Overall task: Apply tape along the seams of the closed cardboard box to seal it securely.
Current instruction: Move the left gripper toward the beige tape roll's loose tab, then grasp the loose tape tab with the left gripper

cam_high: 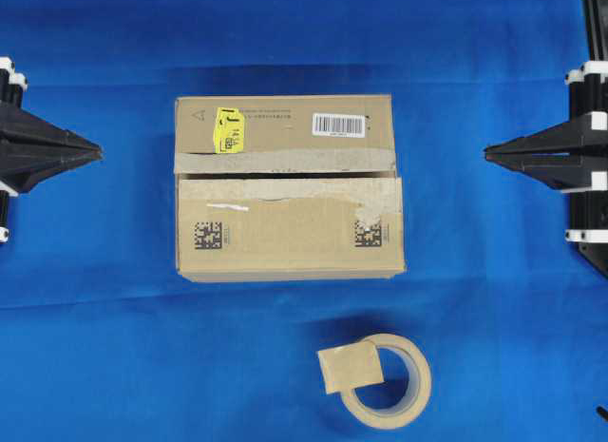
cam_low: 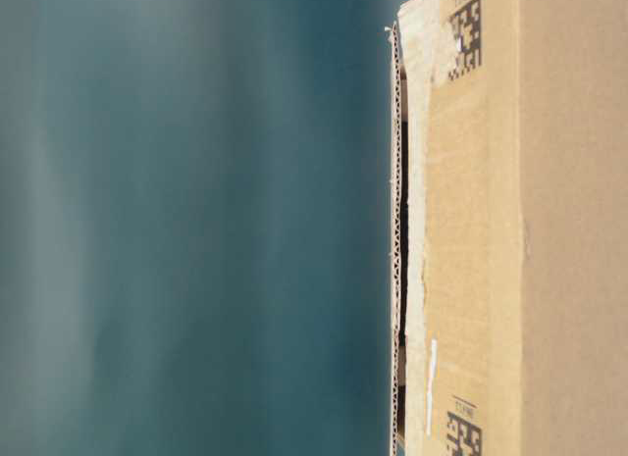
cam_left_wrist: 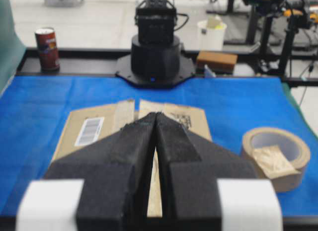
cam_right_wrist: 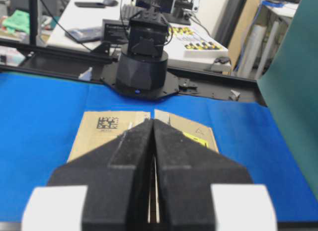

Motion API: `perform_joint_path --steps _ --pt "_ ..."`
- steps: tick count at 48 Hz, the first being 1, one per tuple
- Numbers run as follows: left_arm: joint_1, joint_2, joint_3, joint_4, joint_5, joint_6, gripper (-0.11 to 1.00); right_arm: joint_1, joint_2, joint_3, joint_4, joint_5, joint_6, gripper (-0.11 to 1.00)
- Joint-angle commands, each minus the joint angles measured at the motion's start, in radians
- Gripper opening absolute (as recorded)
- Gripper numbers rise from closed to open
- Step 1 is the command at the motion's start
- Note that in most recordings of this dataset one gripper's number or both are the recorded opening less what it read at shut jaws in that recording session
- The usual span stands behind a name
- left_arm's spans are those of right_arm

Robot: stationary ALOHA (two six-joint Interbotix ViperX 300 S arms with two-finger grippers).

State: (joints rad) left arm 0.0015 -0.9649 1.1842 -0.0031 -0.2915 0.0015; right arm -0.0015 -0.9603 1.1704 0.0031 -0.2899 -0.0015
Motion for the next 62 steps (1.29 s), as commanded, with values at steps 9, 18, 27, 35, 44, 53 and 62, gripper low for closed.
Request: perform_joint_path --steps 9,18,27,35,44,53,62 --pt "-0.048 0.031 -0.020 -0.006 -0.029 0.075 0.00 -0.012 0.011 -0.043 0.002 0.031 0.005 -0.02" --pt "-0.138 0.141 -0.028 -0.009 -0.140 0.221 0.00 -0.023 0.012 -0.044 0.002 0.034 0.005 -0.02" --pt "-0.186 0.279 -0.071 -0.005 -0.250 0.247 0.00 -0.025 0.018 -0.046 0.002 0.031 0.005 -0.02" --pt "-0.238 0.436 -0.140 -0.003 -0.282 0.397 0.01 -0.026 0.018 -0.049 0.002 0.028 0.005 -0.02" --pt "-0.322 0.627 -0.253 -0.009 -0.241 0.703 0.35 -0.031 0.020 -0.051 0.002 0.020 -0.002 -0.02" --pt "-0.357 0.816 -0.360 -0.015 -0.089 1.037 0.61 -0.031 0.020 -0.051 0.002 0.020 -0.008 -0.02" --pt "-0.382 0.979 -0.474 -0.028 -0.051 1.195 0.55 -0.031 0.026 -0.049 -0.003 0.023 -0.012 -0.02"
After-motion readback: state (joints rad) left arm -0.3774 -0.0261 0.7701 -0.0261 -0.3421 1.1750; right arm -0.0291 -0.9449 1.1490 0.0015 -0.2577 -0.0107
